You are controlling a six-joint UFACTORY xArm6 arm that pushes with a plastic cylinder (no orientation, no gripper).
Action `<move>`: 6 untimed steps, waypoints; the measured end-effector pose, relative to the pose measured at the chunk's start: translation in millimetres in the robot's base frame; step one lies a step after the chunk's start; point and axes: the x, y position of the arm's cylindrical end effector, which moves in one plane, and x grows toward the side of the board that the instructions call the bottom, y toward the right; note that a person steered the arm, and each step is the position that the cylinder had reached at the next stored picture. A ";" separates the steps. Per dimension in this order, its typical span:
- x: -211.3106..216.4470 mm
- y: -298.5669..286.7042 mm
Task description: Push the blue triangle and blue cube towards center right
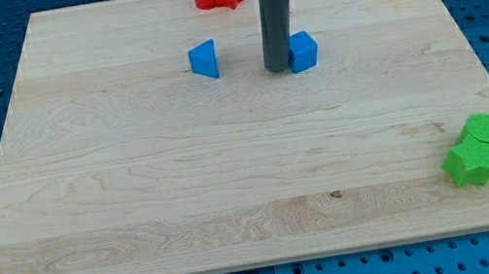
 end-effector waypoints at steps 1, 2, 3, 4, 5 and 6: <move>-11.6 21.8; -18.1 58.1; -25.6 91.9; -38.9 123.7; -51.4 154.3; -61.7 183.0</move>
